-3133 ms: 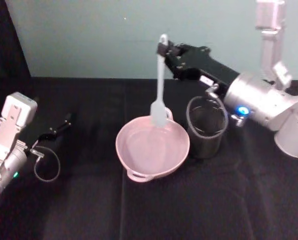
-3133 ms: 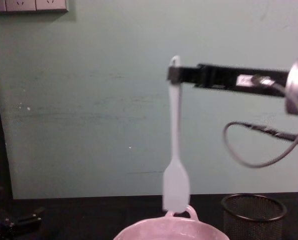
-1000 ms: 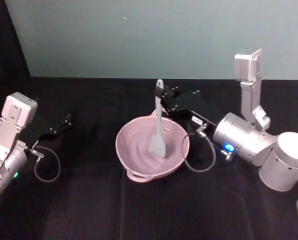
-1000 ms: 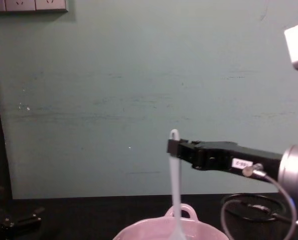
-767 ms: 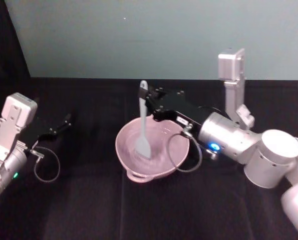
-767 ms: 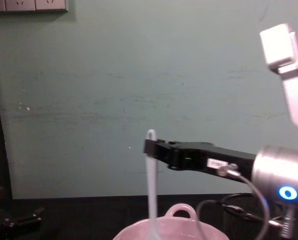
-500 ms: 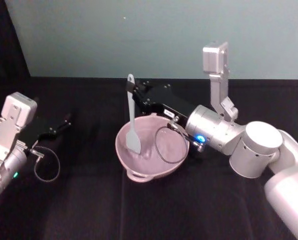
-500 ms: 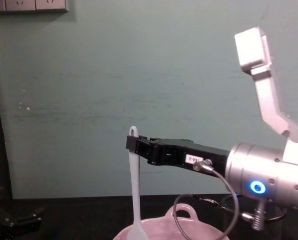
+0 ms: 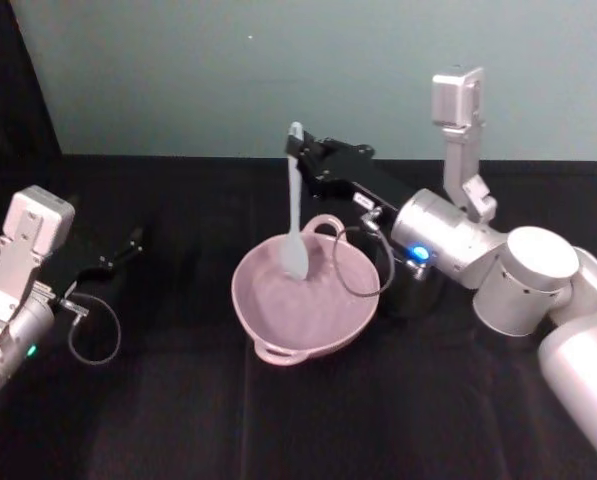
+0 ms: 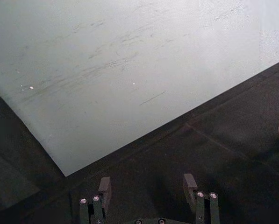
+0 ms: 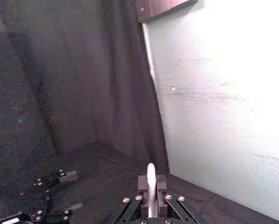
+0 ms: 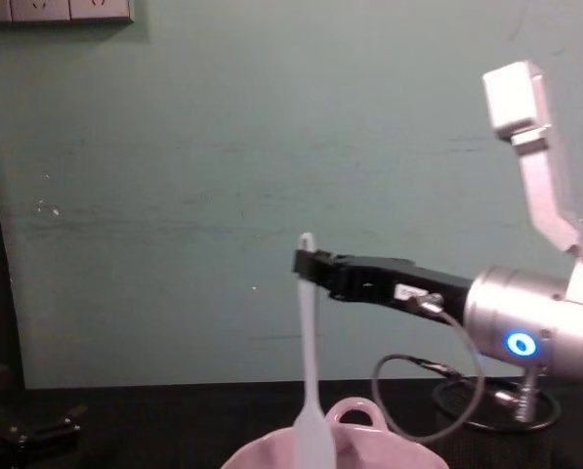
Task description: Use the one hand to pick up the spoon and stir the clear water in the bowl.
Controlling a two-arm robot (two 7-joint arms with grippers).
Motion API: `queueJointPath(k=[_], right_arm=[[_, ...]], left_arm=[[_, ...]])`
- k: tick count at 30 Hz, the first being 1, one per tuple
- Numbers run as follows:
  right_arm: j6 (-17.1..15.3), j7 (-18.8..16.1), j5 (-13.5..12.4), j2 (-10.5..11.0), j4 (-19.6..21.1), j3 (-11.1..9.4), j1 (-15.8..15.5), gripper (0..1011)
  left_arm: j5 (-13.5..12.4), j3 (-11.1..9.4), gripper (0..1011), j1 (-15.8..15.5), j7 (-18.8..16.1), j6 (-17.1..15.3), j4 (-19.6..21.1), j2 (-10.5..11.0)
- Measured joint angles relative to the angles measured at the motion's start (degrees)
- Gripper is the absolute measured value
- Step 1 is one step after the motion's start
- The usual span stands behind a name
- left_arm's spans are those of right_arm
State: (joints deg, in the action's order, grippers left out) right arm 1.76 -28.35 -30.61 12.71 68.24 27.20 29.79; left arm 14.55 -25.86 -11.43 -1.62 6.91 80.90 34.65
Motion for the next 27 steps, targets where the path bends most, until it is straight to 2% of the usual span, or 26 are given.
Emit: queueJointPath(k=[8,14,19,27], right_arm=[[-1.0,1.8,-0.1,3.2,5.1,-2.7,-3.8,111],[-2.4,2.7,-0.1,4.8,8.6,-3.1,-6.4,111],[-3.5,2.9,0.1,5.4,12.1,-2.5,-8.3,111],[-4.1,1.6,0.2,4.3,13.2,-0.1,-8.2,111]], left_arm=[[0.0,0.0,1011,0.0,0.0,0.0,0.0,0.0],[0.0,0.0,1011,0.0,0.0,0.0,0.0,0.0],[0.0,0.0,1011,0.0,0.0,0.0,0.0,0.0],[0.0,0.0,1011,0.0,0.0,0.0,0.0,0.0]])
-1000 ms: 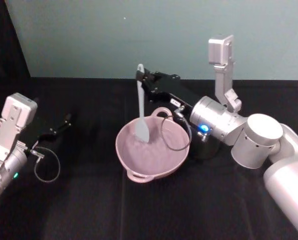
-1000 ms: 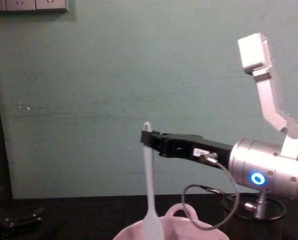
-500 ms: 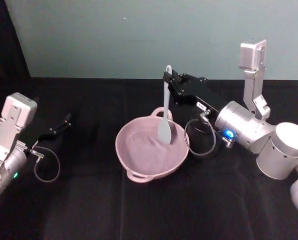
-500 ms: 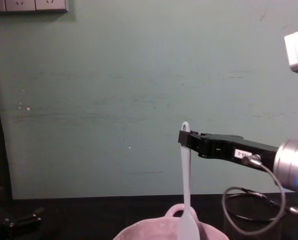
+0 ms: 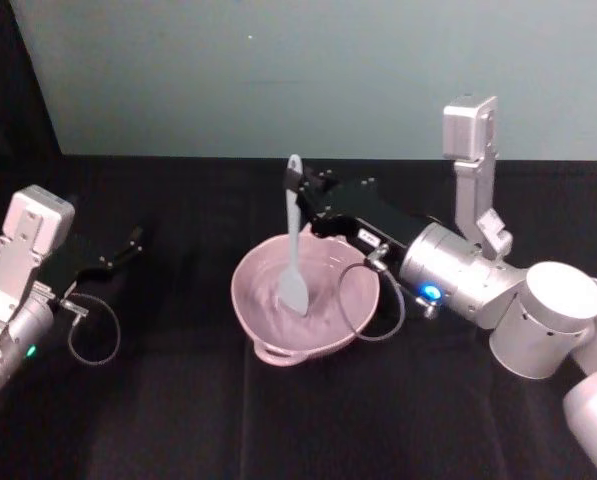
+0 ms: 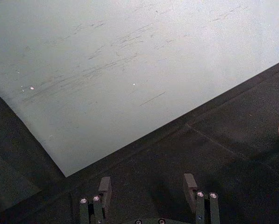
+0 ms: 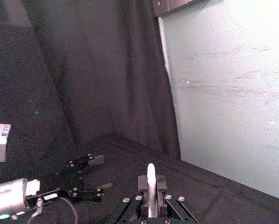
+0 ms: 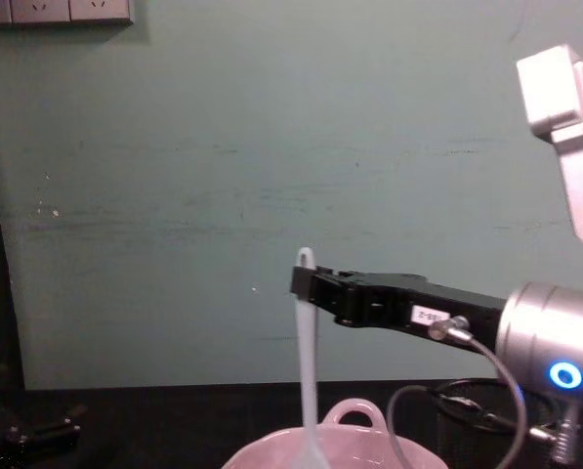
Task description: Use the one hand to pick up the spoon and stir the clear water in the bowl.
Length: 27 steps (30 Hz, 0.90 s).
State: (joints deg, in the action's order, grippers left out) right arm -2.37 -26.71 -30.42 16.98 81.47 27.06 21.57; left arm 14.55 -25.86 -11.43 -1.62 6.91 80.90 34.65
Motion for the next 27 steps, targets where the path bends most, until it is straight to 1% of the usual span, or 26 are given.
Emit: queueJointPath(k=[1,3,4,8,10,11,15,21,23,27], right_arm=[[0.0,-0.2,0.0,-0.2,-0.2,0.2,0.2,111],[0.2,-0.6,0.0,-1.3,-1.7,1.0,1.4,110],[0.2,-0.6,0.0,-1.3,-1.7,1.0,1.4,111],[1.0,-1.2,0.0,-3.1,-5.1,1.9,3.7,111],[1.2,-1.4,0.0,-3.7,-6.3,2.0,4.4,111],[1.5,-1.7,0.0,-4.3,-7.7,2.2,5.4,111],[2.2,-2.1,0.1,-5.3,-10.5,2.3,7.3,111],[2.5,-2.1,0.6,-5.7,-13.7,1.7,9.5,111],[2.5,-2.1,0.7,-5.5,-14.0,1.5,9.7,111],[2.1,-1.2,0.7,-4.5,-13.6,0.3,9.5,111]], left_arm=[[0.0,0.0,1011,0.0,0.0,0.0,0.0,0.0],[0.0,0.0,1011,0.0,0.0,0.0,0.0,0.0],[0.0,0.0,1011,0.0,0.0,0.0,0.0,0.0],[0.0,0.0,1011,0.0,0.0,0.0,0.0,0.0],[0.0,0.0,1011,0.0,0.0,0.0,0.0,0.0],[0.0,0.0,1011,0.0,0.0,0.0,0.0,0.0],[0.0,0.0,1011,0.0,0.0,0.0,0.0,0.0],[0.0,0.0,1011,0.0,0.0,0.0,0.0,0.0],[0.0,0.0,1011,0.0,0.0,0.0,0.0,0.0],[0.0,0.0,1011,0.0,0.0,0.0,0.0,0.0]])
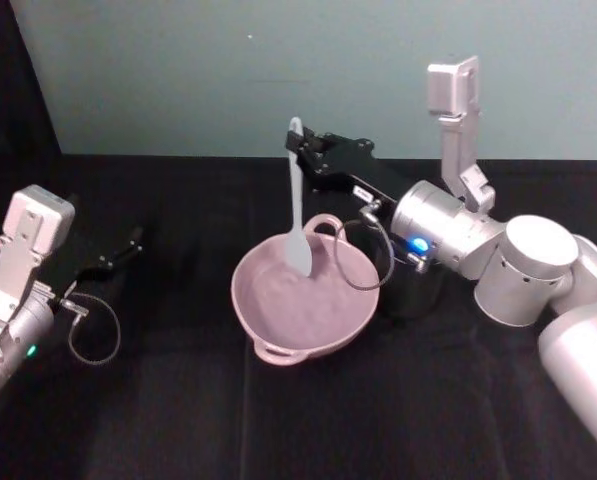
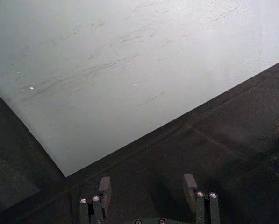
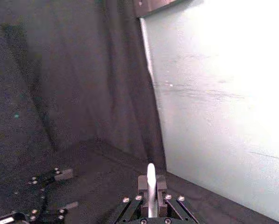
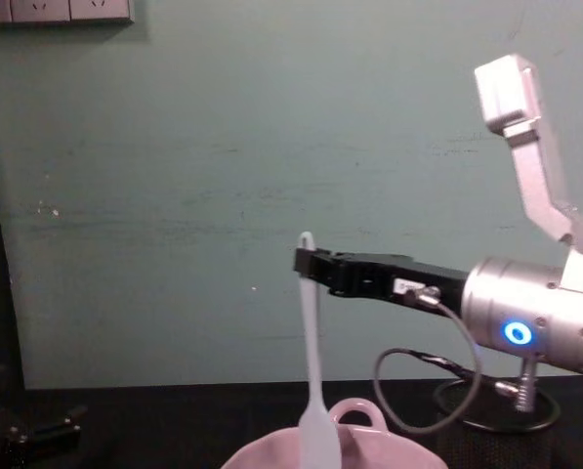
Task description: Use the one hand to pick up the spoon and stir the clear water in the bowl.
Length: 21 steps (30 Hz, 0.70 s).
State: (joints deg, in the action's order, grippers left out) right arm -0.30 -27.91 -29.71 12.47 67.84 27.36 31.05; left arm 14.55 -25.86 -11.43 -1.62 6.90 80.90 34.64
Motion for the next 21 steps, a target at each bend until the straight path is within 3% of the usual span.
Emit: queueJointPath(k=[11,21], right_arm=[[-2.6,2.6,-0.1,4.6,8.1,-2.7,-5.4,111],[-6.3,3.4,-0.3,7.0,14.5,-2.0,-9.1,111]], left_arm=[[0.0,0.0,1011,0.0,0.0,0.0,0.0,0.0],[0.0,0.0,1011,0.0,0.0,0.0,0.0,0.0]])
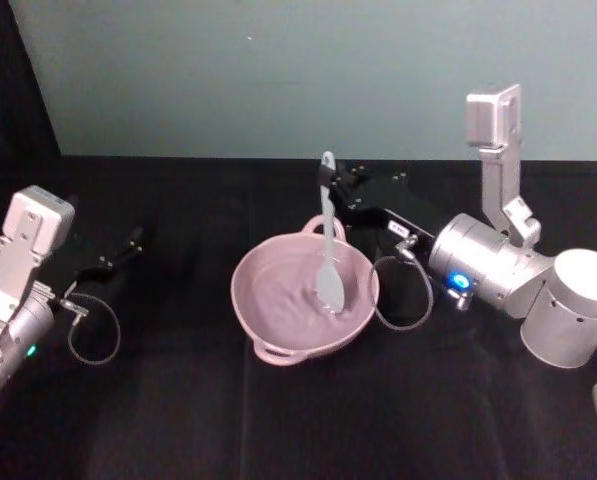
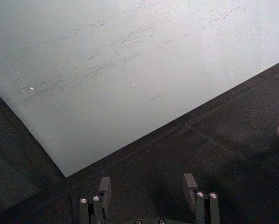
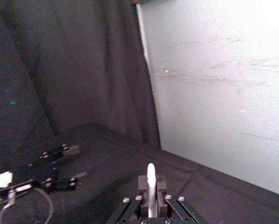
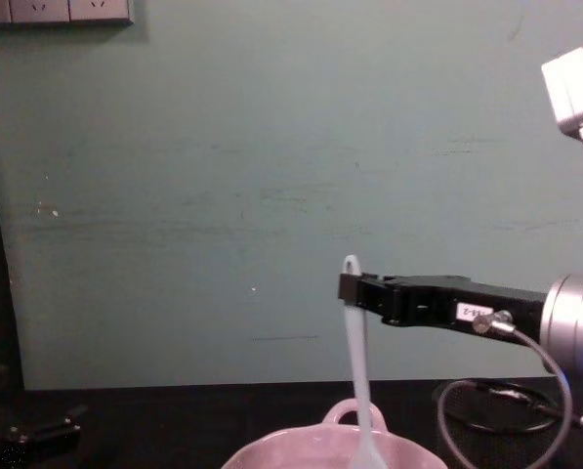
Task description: Use the one hand to pick up the spoon and stir the clear water in the bowl.
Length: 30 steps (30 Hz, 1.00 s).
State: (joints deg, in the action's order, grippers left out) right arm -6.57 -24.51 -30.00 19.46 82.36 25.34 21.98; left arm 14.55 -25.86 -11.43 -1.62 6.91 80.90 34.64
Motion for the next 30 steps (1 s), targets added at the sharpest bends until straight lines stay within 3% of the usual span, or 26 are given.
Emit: queueJointPath(k=[8,15,24,30], right_arm=[[-0.4,-1.5,-0.2,-1.8,0.0,2.9,0.9,111],[1.1,-2.9,-0.2,-5.3,-5.1,5.3,4.5,111],[3.3,-3.4,0.0,-8.2,-12.0,5.5,8.4,111],[4.1,-3.4,0.1,-8.4,-14.1,4.5,9.3,111]], left_arm=[[0.0,0.0,1011,0.0,0.0,0.0,0.0,0.0],[0.0,0.0,1011,0.0,0.0,0.0,0.0,0.0],[0.0,0.0,1011,0.0,0.0,0.0,0.0,0.0],[0.0,0.0,1011,0.0,0.0,0.0,0.0,0.0]])
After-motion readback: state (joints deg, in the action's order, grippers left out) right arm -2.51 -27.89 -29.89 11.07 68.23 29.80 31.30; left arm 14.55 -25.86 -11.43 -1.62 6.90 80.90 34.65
